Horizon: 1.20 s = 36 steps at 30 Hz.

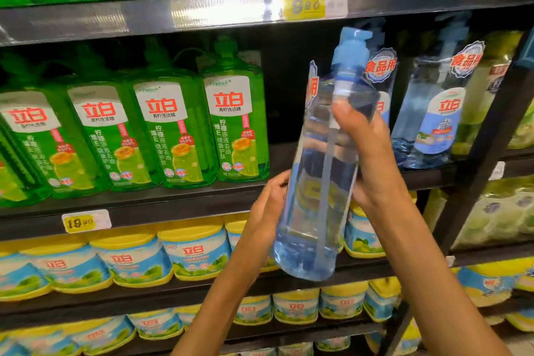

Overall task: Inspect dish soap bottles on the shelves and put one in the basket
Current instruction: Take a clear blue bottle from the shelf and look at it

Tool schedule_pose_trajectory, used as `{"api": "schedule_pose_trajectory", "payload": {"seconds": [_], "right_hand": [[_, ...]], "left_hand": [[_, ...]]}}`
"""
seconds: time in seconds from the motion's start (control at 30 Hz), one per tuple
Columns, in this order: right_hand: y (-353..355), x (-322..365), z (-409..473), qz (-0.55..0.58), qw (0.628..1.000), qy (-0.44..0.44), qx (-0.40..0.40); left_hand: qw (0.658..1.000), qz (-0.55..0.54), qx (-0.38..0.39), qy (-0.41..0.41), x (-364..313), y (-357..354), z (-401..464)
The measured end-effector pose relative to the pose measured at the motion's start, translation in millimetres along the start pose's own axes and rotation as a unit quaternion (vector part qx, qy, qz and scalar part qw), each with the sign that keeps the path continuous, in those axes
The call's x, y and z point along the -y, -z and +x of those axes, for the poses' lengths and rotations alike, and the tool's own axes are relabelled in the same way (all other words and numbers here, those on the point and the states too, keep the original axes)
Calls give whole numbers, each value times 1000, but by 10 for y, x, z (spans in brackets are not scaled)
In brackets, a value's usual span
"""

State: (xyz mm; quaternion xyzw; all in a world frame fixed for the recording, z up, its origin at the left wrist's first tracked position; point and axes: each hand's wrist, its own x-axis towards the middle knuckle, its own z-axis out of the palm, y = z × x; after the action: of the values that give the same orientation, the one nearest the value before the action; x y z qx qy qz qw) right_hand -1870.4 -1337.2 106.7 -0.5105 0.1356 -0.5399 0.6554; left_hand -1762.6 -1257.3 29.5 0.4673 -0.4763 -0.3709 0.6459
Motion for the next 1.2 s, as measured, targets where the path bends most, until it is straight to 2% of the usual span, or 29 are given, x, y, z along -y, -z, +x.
{"api": "schedule_pose_trajectory", "payload": {"seconds": [0.07, 0.13, 0.27, 0.33, 0.43, 0.5, 0.67, 0.8, 1.03, 1.2], "right_hand": [[-67, 12, 2, -81, 993, 66, -47], [-119, -5, 9, -144, 985, 65, -68], [-4, 29, 114, -193, 980, -53, -20], [89, 32, 137, -213, 972, -94, 10], [153, -98, 163, -103, 981, -148, 71], [131, -171, 146, -25, 980, -178, 83], [155, -136, 229, -15, 979, -201, 31], [150, -127, 267, -34, 967, -253, 29], [320, -131, 241, -11, 961, -270, 66], [343, -135, 211, -30, 963, -254, 87]], "left_hand": [[998, 41, 23, -37, 28, 5, -13], [999, 24, 36, -20, 60, 4, -54], [993, -97, 8, 71, 135, 18, -150], [980, -168, 29, 103, 150, 57, -177], [965, -222, 50, 129, 103, 73, -192], [951, -257, 78, 150, 59, 93, -209], [977, -100, 67, 177, -139, 267, -211], [980, -67, 89, 166, -244, 189, -298], [973, -174, 66, 137, -287, 153, -369], [981, -143, 65, 116, -238, 180, -396]]}}
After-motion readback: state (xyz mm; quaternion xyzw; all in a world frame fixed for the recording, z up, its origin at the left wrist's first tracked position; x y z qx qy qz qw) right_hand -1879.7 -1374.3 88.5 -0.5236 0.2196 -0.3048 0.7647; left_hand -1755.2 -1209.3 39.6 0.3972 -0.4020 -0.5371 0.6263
